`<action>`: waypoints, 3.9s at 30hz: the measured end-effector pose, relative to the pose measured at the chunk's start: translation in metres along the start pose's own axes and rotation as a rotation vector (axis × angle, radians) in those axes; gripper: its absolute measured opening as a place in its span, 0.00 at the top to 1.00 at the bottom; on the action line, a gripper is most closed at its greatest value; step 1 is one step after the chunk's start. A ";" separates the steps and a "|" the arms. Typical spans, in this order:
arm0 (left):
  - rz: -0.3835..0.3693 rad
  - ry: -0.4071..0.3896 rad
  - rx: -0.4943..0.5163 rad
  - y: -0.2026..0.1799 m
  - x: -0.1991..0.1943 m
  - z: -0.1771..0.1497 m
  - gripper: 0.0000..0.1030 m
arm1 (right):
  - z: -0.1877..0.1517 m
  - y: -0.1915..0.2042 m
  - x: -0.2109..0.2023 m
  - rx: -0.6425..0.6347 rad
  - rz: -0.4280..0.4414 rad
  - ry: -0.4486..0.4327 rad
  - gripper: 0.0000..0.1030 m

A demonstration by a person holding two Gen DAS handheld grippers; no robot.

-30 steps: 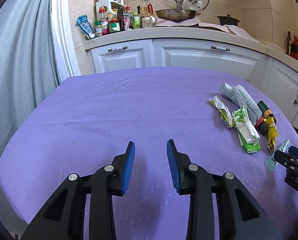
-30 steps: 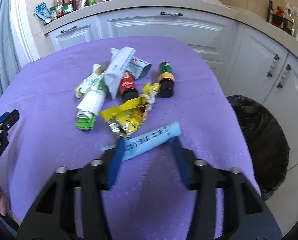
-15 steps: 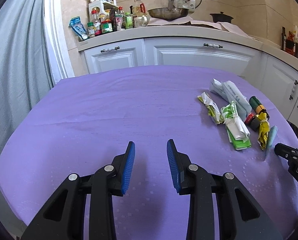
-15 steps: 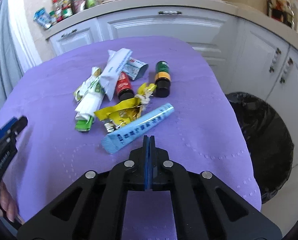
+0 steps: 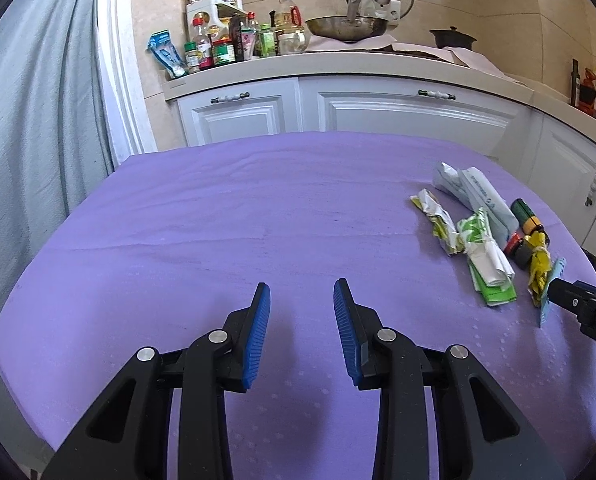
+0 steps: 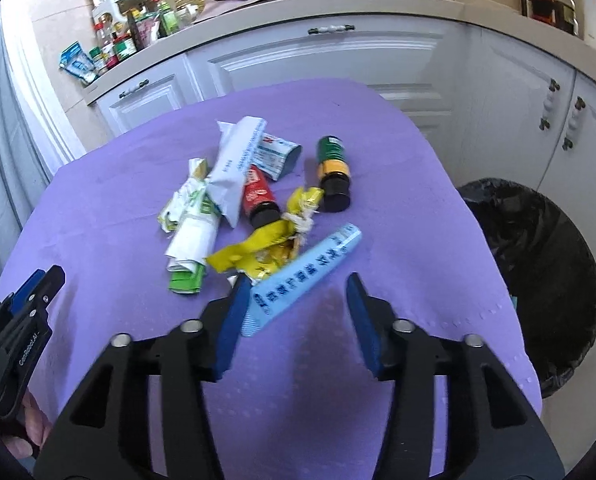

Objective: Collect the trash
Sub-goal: 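Lower the right tool onto the light-blue printed tube and grasp it, then lift the blue tube with right while left grasps the green-white crumpled packet, then carry the blue tube and green-white packet over the black bin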

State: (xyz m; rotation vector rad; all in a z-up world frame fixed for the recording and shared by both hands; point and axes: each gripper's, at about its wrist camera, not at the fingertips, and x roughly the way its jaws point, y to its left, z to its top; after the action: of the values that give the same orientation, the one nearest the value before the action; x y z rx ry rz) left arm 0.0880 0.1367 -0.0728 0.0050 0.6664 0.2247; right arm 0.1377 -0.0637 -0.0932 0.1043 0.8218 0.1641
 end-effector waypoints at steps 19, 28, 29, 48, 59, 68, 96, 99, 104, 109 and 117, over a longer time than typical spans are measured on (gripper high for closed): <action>-0.002 -0.002 0.002 -0.001 0.000 -0.003 0.67 | -0.007 -0.019 -0.002 -0.037 -0.114 0.004 0.63; -0.039 -0.007 0.019 -0.019 -0.006 0.001 0.64 | 0.002 -0.024 0.012 -0.058 -0.120 0.012 0.79; -0.044 -0.010 0.020 -0.021 -0.007 0.001 0.62 | 0.001 -0.024 0.012 -0.067 -0.122 0.012 0.81; -0.147 0.011 0.067 -0.090 0.004 0.021 0.50 | 0.004 -0.063 -0.018 -0.114 -0.191 -0.101 0.82; -0.200 0.119 0.045 -0.107 0.034 0.028 0.43 | 0.006 -0.087 -0.012 -0.072 -0.174 -0.099 0.82; -0.225 0.158 0.060 -0.111 0.037 0.022 0.71 | 0.004 -0.087 -0.010 -0.073 -0.161 -0.098 0.82; -0.343 -0.072 0.156 -0.166 -0.046 0.028 0.72 | -0.004 -0.160 -0.072 0.035 -0.317 -0.230 0.82; -0.375 -0.072 0.171 -0.183 -0.049 0.026 0.72 | -0.007 -0.174 -0.075 0.051 -0.341 -0.235 0.82; -0.419 -0.088 0.219 -0.213 -0.055 0.020 0.72 | -0.012 -0.189 -0.076 0.071 -0.357 -0.236 0.82; -0.446 -0.103 0.254 -0.236 -0.058 0.017 0.72 | -0.015 -0.199 -0.077 0.077 -0.367 -0.241 0.82; -0.445 -0.104 0.286 -0.264 -0.055 0.014 0.72 | -0.014 -0.217 -0.074 0.096 -0.386 -0.244 0.82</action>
State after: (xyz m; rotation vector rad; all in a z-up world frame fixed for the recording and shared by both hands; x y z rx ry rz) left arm 0.1088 -0.1310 -0.0483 0.1406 0.5756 -0.2983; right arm 0.1004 -0.2898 -0.0828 0.0525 0.5928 -0.2485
